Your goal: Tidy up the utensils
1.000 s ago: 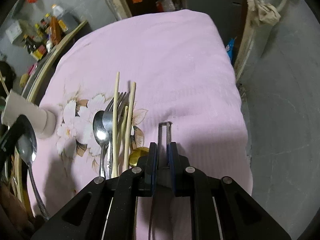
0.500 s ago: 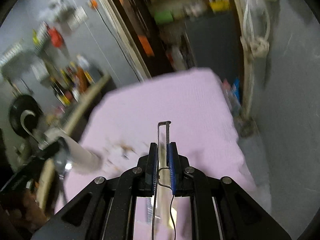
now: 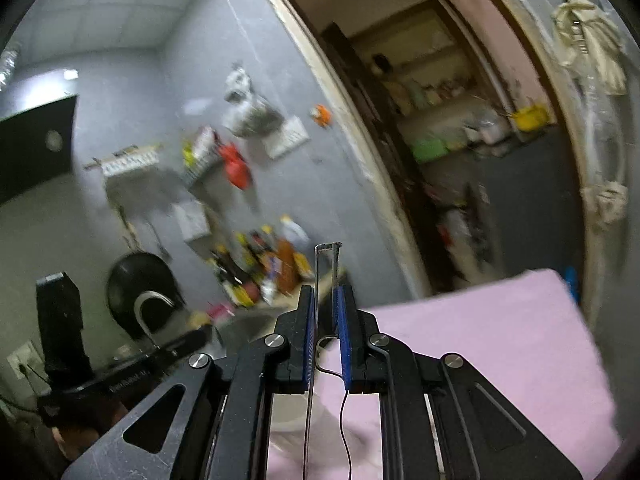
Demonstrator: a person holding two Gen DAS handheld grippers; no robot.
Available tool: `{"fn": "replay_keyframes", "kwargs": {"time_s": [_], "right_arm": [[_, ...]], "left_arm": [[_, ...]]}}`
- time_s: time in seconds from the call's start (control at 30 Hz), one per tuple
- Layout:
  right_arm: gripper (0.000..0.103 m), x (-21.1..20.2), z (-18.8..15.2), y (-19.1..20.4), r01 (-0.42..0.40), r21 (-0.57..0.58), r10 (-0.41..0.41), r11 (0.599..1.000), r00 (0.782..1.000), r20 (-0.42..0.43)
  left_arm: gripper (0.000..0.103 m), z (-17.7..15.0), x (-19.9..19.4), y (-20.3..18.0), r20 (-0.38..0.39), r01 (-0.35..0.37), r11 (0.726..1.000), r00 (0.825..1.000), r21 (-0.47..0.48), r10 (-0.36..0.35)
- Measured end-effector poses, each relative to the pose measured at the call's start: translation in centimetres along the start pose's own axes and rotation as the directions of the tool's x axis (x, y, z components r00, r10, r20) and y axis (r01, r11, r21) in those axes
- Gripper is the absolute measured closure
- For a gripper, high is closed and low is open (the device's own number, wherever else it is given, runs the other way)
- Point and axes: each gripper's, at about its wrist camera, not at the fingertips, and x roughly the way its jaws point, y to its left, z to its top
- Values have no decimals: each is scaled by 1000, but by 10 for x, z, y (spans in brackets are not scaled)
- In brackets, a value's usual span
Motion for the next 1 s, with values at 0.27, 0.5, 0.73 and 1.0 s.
{"fn": "replay_keyframes", "kwargs": {"time_s": [0.27, 0.5, 0.73, 1.0], "right_arm": [[93, 49, -9, 50, -59, -5, 59, 998, 992, 110], [93, 79, -31, 51, -28, -2, 28, 1000, 994, 106], [93, 92, -52, 40, -2, 1, 2, 1000, 997, 81], [93, 103, -69, 40, 9, -28, -7, 1000, 998, 64]], "left_arm": [[101, 27, -3, 70, 101, -177, 983, 978, -47, 181], [101, 34, 23, 92, 163, -274, 960, 946, -56, 279], [101, 18, 44, 86, 195, -346, 938, 920, 2, 339], [101, 1, 55, 84, 196, -382, 924, 906, -5, 376]]}}
